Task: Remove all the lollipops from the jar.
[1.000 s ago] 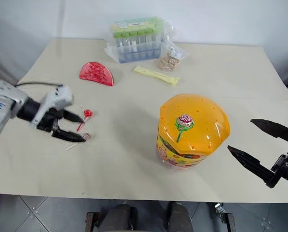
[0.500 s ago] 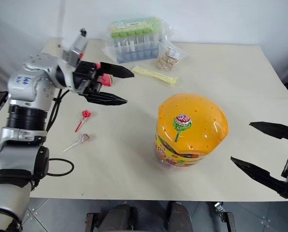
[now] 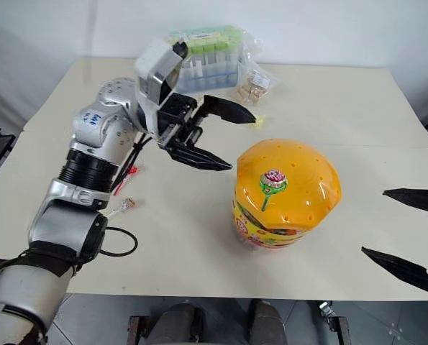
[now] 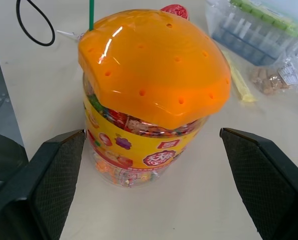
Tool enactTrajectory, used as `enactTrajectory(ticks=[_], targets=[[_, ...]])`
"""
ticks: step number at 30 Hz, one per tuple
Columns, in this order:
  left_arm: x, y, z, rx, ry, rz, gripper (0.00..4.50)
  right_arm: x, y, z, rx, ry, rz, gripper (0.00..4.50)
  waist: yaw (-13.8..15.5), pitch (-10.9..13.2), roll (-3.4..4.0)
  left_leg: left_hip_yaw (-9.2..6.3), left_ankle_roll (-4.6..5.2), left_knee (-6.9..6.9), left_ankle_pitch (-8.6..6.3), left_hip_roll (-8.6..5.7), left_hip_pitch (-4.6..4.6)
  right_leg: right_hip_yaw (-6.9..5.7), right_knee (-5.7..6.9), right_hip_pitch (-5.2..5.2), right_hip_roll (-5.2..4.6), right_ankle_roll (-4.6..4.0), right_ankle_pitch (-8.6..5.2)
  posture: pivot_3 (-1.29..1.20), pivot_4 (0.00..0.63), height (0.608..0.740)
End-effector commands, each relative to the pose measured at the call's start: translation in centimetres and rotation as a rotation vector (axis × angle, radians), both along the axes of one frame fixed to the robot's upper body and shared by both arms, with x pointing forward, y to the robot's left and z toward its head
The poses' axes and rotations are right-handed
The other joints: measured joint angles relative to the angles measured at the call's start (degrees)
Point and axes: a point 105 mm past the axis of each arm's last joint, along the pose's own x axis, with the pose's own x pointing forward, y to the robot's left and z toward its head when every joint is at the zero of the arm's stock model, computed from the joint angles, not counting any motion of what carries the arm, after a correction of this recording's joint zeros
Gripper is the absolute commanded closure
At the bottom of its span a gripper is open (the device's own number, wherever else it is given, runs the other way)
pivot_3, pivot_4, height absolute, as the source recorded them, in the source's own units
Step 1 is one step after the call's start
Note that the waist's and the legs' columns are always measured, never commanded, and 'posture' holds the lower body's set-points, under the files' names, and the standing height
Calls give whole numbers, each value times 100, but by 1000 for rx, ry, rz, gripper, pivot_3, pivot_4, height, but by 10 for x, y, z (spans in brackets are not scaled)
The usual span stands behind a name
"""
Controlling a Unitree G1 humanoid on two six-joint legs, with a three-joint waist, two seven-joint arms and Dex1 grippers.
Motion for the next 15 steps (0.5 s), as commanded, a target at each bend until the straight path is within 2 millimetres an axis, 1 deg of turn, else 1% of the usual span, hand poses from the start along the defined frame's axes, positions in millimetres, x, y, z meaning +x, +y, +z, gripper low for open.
enactTrajectory(ticks=[1,4,7,11,15], targets=[[-32,4,3,24,-55,-225,35,-1,-2,3,-11,-17,-3,0,-1,0,0,0,0,0,0,0,0,0,0,0,0,0,0,0,150,740],[-43,3,0,45,-42,-290,35,0,-2,3,-12,-18,-3,0,-1,0,1,-1,0,0,0,0,1,1,0,0,0,0,0,0,150,740],[-53,-3,-14,119,-45,-346,35,1,-2,2,-13,-18,-3,0,15,0,1,-2,0,1,0,0,1,2,0,2,-1,0,0,0,150,740],[-61,-7,-23,166,-54,-392,35,1,-2,1,-10,-22,-7,0,18,0,1,-4,0,4,0,-1,1,1,-3,6,-1,0,1,0,150,740],[-63,-14,-26,184,-56,-409,35,1,-2,1,-3,-29,-17,0,15,-1,2,-4,0,4,0,-1,1,1,-4,6,0,0,1,0,150,740]])
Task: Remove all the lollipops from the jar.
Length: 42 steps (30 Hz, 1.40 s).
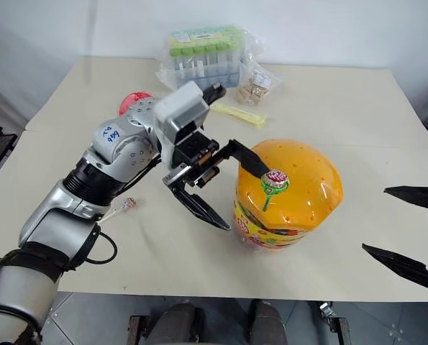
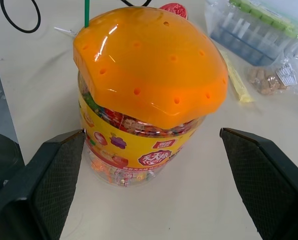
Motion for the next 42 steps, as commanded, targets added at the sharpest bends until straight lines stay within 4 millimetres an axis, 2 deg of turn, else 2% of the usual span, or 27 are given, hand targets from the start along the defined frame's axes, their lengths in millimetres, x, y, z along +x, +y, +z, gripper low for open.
enactTrajectory(ticks=[1,8,11,24,32,33,37,39,42], targets=[[-14,3,3,14,-38,-151,35,-1,0,1,3,-23,-15,0,8,0,1,0,0,0,0,-1,0,0,0,0,0,0,0,0,150,740],[-15,-4,3,19,-58,-153,35,-2,3,0,16,-31,-32,0,2,-1,2,0,0,1,0,0,-1,0,-1,0,0,0,0,0,150,740],[-16,-2,2,17,-75,-156,583,-2,3,1,17,-33,-35,0,2,-1,3,0,1,1,0,0,-1,0,0,0,0,0,0,0,150,740],[-11,-2,22,-56,-22,-108,4481,7,2,7,11,-64,-25,0,-8,-2,3,-1,1,0,0,0,-1,-1,-2,0,0,0,0,0,150,740],[-5,-3,54,-184,51,-51,4481,14,1,9,5,-79,-22,0,2,-2,4,-2,1,1,0,0,-3,-2,-2,0,0,0,0,0,150,740],[-1,-1,63,-214,54,-35,4481,16,0,10,4,-80,-21,0,3,-2,4,-1,1,1,0,-1,-3,-3,-3,0,0,0,0,0,150,740],[23,5,88,-310,-1,135,4481,20,1,13,1,-84,1,0,-12,-2,4,-1,1,1,1,-1,-2,-3,-3,0,0,0,2,0,150,740],[43,13,93,-305,-27,281,4481,20,3,13,3,-80,19,0,-12,-3,6,0,1,0,1,-1,-2,-3,-4,0,0,0,2,0,150,740],[60,28,89,-259,-75,412,4481,19,6,12,7,-66,46,0,-26,-3,6,0,1,-3,1,0,1,-3,-5,0,2,0,2,0,150,740]])
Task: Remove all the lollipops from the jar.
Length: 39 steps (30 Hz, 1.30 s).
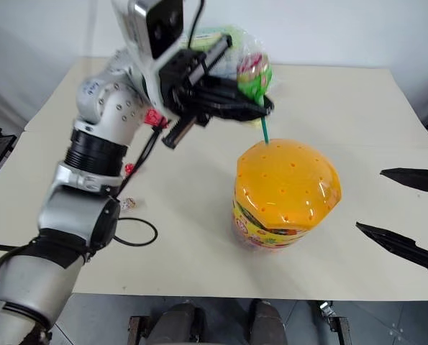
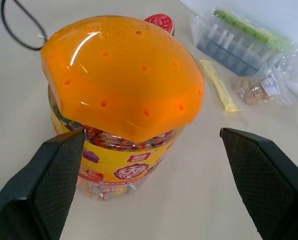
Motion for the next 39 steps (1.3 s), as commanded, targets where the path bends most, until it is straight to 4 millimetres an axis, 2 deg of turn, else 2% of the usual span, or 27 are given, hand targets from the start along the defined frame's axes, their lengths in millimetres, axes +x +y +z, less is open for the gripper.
enactTrajectory(ticks=[1,6,8,11,12,16,20,26,29,32,36,39], targets=[[16,15,0,33,-42,150,4481,-2,4,3,-8,-5,37,0,-5,0,0,0,0,-1,0,0,-3,-1,0,-1,0,0,0,0,150,740],[59,56,-16,177,9,568,4481,7,4,3,-3,-1,63,0,-12,1,0,0,0,-1,0,-1,-3,0,-1,-1,0,2,1,0,150,740],[78,83,-29,264,71,777,4481,11,4,3,-3,0,75,0,-17,1,0,0,0,-1,0,0,-4,-1,-1,-1,0,2,1,0,150,740],[96,127,-50,381,163,1037,4481,15,4,5,0,1,91,0,-27,1,0,1,0,-1,0,-1,-3,0,-1,-2,0,3,1,0,150,740],[99,153,-61,439,212,1155,4481,16,4,5,0,3,96,0,-32,1,0,1,0,-2,0,0,-3,0,0,-2,0,3,1,0,150,740],[95,229,-97,605,367,1479,4481,21,2,2,3,11,107,0,-122,2,-1,2,-1,-9,0,1,-6,-1,-1,-7,1,3,1,0,150,740],[93,271,-119,678,392,1683,4481,24,2,1,9,12,116,0,-63,4,-5,1,-1,-5,0,0,-8,-1,0,-7,-2,3,1,0,150,740],[62,336,-159,942,551,1914,4481,31,3,-2,17,19,136,0,-112,4,-7,4,-2,-6,0,1,-7,-1,0,-8,0,3,1,0,150,740],[53,351,-169,990,650,1978,4481,33,4,-3,23,23,143,0,-125,4,-7,8,-2,-8,0,1,-5,0,2,-9,0,3,1,0,150,740],[48,348,-174,990,751,1953,3793,35,3,-4,24,21,143,0,-117,5,-8,8,-1,-7,0,1,-7,0,2,-9,-1,3,1,0,150,740],[44,344,-175,1003,761,1927,2629,36,3,-3,25,16,141,0,-125,5,-9,8,-2,-7,0,1,-8,0,1,-9,-1,3,1,0,150,740],[51,323,-161,866,741,1813,1697,38,0,-2,27,2,124,0,-131,5,-9,8,-2,-7,0,2,-7,1,2,-10,-1,3,1,0,150,740]])
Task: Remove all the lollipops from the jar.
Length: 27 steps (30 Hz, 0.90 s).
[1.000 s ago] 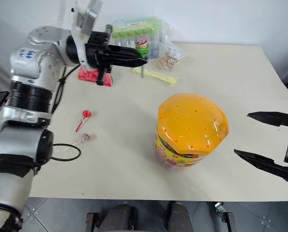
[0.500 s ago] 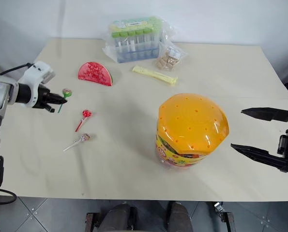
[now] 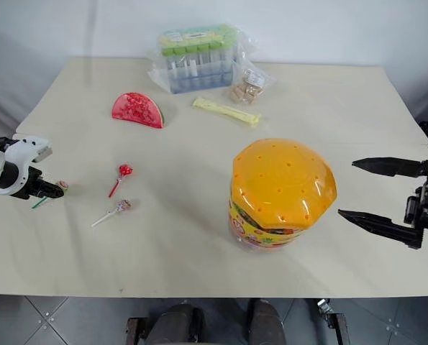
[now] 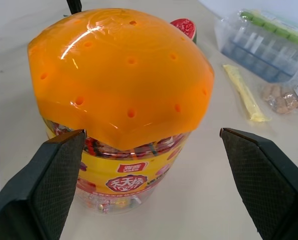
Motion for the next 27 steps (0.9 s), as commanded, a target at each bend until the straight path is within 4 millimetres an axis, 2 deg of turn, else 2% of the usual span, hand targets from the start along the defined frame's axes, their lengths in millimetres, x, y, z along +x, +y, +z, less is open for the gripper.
enactTrajectory(ticks=[1,3,5,8,10,16,19,21,23,27], targets=[[8,-28,35,-154,-192,-164,1355,0,-3,8,1,-50,-23,0,-2,0,0,0,0,0,0,1,0,0,0,0,0,0,0,0,150,740],[11,-54,61,-254,-370,-342,763,1,-6,10,9,-61,-44,0,-7,0,0,0,-1,1,0,2,0,2,2,-2,-1,0,0,0,150,740],[7,-69,81,-350,-516,-441,125,2,-9,11,15,-66,-67,0,1,0,0,-2,-1,2,0,3,-1,2,1,-2,-3,0,0,0,150,740],[-12,-96,108,-480,-738,-687,23,5,-14,10,37,-68,-109,0,-12,0,0,-2,-2,6,0,3,0,1,4,-2,-4,0,0,0,150,740],[-26,-106,115,-543,-802,-777,23,6,-16,7,49,-63,-124,0,-14,0,1,-1,-4,7,0,3,2,2,6,-2,-4,0,0,0,150,740],[-42,-123,102,-656,-789,-764,23,14,-19,-8,83,-14,-147,0,-17,0,1,3,-4,7,0,2,7,10,12,-2,-3,0,0,0,150,740],[-65,-147,84,-761,-724,-911,23,19,-21,-16,97,16,-153,0,-8,-1,1,2,-3,8,0,1,8,13,13,0,-6,0,0,0,150,740],[-76,-155,66,-829,-636,-942,23,20,-22,-22,98,35,-158,0,-11,-1,2,3,-3,8,0,1,10,16,13,0,-7,-1,0,0,150,740],[-86,-159,50,-778,-628,-993,23,19,-27,-32,86,71,-171,0,-15,-2,4,3,-4,7,0,3,8,14,11,-2,-5,-1,0,0,150,740],[-99,-158,38,-735,-602,-1047,23,14,-40,-44,64,114,-224,0,-3,-2,4,4,-6,5,-2,2,11,15,10,-1,-4,-3,0,0,150,740]])
